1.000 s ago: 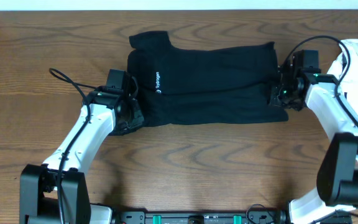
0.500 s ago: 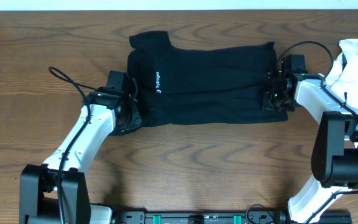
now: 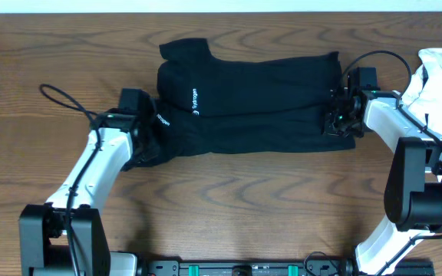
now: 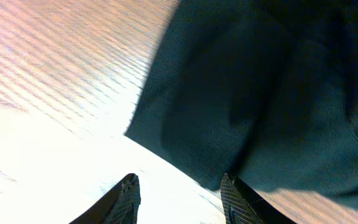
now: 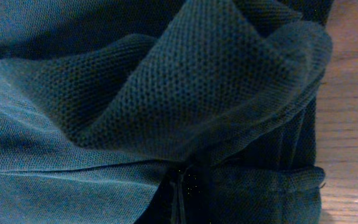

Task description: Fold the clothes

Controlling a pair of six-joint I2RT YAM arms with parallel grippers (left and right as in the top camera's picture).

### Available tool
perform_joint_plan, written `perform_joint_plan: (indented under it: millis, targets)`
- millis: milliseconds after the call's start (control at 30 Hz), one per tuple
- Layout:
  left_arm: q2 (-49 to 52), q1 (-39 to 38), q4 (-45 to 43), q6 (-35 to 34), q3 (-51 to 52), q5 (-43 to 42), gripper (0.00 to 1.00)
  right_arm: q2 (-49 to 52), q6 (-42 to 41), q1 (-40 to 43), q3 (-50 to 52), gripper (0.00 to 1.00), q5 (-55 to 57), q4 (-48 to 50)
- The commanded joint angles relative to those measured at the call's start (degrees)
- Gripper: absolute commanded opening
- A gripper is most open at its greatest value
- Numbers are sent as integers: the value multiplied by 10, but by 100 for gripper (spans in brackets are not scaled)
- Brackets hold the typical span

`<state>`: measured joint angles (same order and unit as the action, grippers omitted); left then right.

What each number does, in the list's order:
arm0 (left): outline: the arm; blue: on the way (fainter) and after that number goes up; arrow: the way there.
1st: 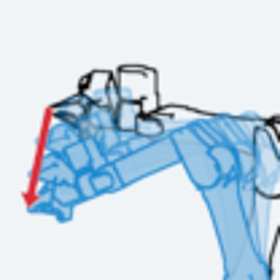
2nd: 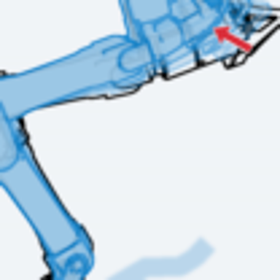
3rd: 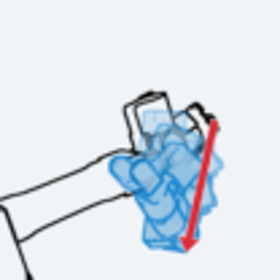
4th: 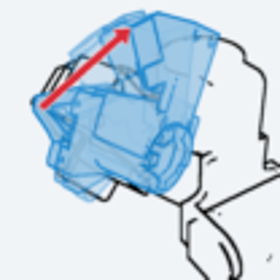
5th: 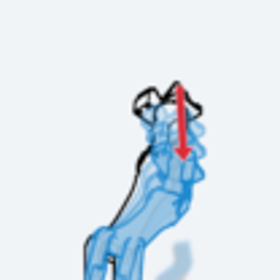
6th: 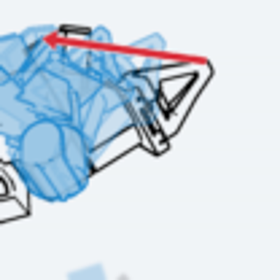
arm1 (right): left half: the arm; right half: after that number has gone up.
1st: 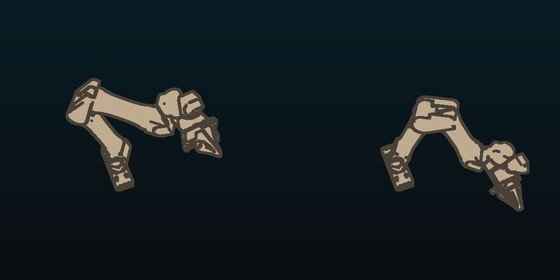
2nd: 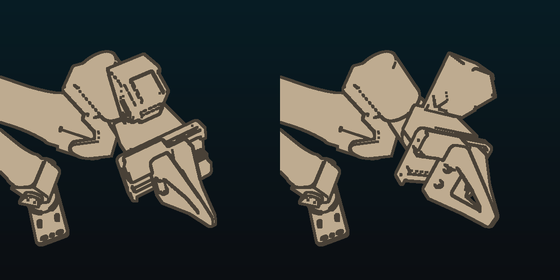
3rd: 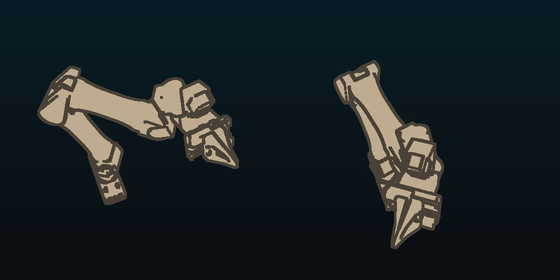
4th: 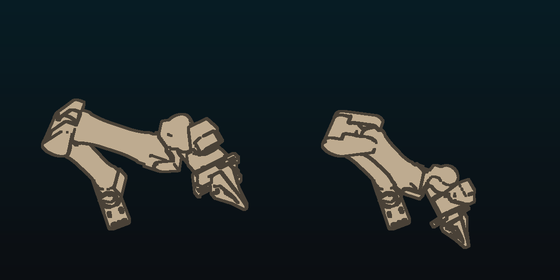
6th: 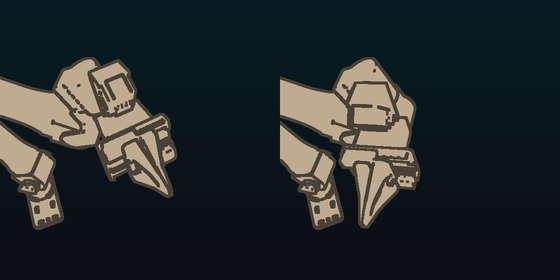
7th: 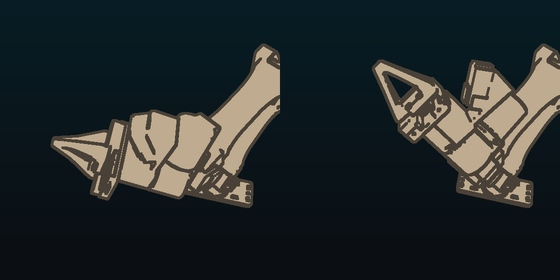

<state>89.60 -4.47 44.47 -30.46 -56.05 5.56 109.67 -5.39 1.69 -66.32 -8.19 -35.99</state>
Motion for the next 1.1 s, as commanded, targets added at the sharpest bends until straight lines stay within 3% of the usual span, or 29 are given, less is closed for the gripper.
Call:
perform_joint_plan:
  millis: [0, 267, 667, 767, 867, 1067]
  targets:
    - [9, 22, -4, 10, 5, 5, 45, 20, 8, -5, 5, 1, -4, -8]
    - [34, 26, -25, 63, 5, -21, 59, 20, 8, -5, 5, 1, -2, -8]
    - [105, 51, -34, 64, 5, -21, 58, 20, 8, -5, 6, 1, -2, -11]
    - [105, 55, -34, 65, 5, -20, 27, 20, 8, -5, 6, 1, -1, -13]
    - [105, 61, -37, 68, 5, -18, 6, 20, 8, -5, 6, 1, 12, -16]
    - [105, 84, -47, 69, 5, 12, 6, 20, 8, -5, 6, 2, 35, -21]
